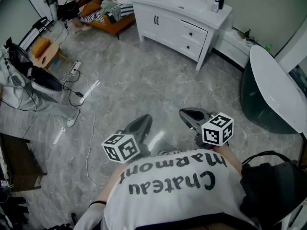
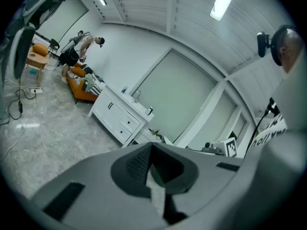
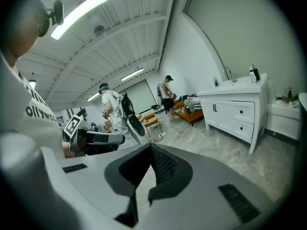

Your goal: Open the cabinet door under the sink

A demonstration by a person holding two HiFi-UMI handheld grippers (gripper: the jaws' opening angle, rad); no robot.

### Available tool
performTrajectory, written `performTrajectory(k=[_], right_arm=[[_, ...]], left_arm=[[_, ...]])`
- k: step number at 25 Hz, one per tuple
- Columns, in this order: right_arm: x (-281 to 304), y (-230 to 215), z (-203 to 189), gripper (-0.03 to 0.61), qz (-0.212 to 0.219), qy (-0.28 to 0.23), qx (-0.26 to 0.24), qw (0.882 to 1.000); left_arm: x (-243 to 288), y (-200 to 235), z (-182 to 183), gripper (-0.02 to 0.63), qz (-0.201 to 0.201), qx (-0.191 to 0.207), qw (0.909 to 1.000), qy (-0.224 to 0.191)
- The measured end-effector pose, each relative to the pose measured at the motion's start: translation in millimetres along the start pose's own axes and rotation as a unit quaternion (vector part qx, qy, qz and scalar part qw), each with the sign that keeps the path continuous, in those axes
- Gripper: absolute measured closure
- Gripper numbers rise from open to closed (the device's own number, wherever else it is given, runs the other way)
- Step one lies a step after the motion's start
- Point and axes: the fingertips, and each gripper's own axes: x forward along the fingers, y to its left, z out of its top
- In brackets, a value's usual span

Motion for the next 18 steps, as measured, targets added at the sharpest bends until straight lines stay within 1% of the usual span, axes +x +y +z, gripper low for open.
performTrajectory(k=[3, 7, 12, 14, 18], right_arm=[[2, -1, 0, 0.571, 0.001, -0.004, 0.004, 1.000], [10, -4, 1, 0.571, -0.003, 0.003, -0.008, 1.000], [21, -6, 4, 0.571, 0.000, 0.010, -0.012, 1.000], [26, -9, 6, 0.571, -0.001, 0.010, -0.004, 1.000], [34, -17, 13, 0.571, 0.001, -0.004, 0.037, 0.999]], left_arm=[[-1, 4, 1, 0.606, 0.004, 0.003, 1.0000, -0.003], [0, 9, 5, 0.606, 0.007, 0.012, 0.9999, 0.000], [1, 19, 11, 0.606, 0.013, 0.008, 0.9999, 0.000], [2, 22, 14, 0.606, 0.014, 0.008, 0.9999, -0.001], [0, 29, 21, 0.606, 0.017, 0.014, 0.9998, -0.002]])
